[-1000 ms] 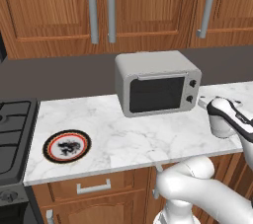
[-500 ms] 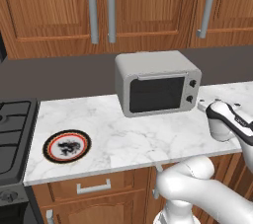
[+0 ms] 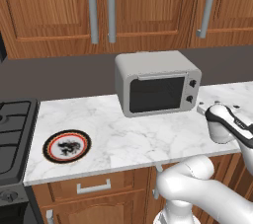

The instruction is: Pull the toaster oven rack outwards. Pick up the baguette from the plate and place it on the toaster oven rack. Close the toaster oven door fully and set the temperature to the lowest setting.

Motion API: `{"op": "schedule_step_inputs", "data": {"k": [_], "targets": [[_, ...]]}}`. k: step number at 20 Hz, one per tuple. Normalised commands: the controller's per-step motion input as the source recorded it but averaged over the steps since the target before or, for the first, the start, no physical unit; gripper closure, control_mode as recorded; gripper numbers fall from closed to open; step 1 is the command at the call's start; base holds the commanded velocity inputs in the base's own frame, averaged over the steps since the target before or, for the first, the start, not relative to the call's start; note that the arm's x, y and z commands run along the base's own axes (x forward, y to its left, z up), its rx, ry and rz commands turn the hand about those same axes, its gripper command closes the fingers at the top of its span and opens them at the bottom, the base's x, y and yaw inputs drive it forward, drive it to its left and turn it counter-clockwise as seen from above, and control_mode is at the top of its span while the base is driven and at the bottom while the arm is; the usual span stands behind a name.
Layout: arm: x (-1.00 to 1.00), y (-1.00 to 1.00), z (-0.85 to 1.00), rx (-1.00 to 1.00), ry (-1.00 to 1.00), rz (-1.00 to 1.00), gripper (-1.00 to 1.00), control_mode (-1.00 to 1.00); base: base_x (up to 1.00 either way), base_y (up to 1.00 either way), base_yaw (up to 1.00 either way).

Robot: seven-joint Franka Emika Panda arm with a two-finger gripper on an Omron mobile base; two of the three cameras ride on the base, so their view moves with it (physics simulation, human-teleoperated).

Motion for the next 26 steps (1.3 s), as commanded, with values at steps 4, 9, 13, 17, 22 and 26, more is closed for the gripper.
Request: {"op": "schedule_step_inputs", "data": {"k": [4, 9, 13, 17, 22, 26], "targets": [[0.0, 0.0, -0.17, -0.03, 0.0, 0.0, -1.0, -1.0, 0.0, 0.0, 0.0], [0.0, 0.0, -0.15, -0.03, 0.0, 0.0, -1.0, -1.0, 0.0, 0.0, 0.0], [0.0, 0.0, -0.12, -0.03, 0.0, 0.0, -1.0, -1.0, 0.0, 0.0, 0.0], [0.0, 0.0, -0.11, -0.03, 0.0, 0.0, -1.0, -1.0, 0.0, 0.0, 0.0], [0.01, 0.0, -0.08, -0.03, 0.0, 0.0, -1.0, -1.0, 0.0, 0.0, 0.0], [0.02, 0.0, -0.05, -0.02, 0.0, 0.0, -1.0, -1.0, 0.0, 0.0, 0.0]]}}
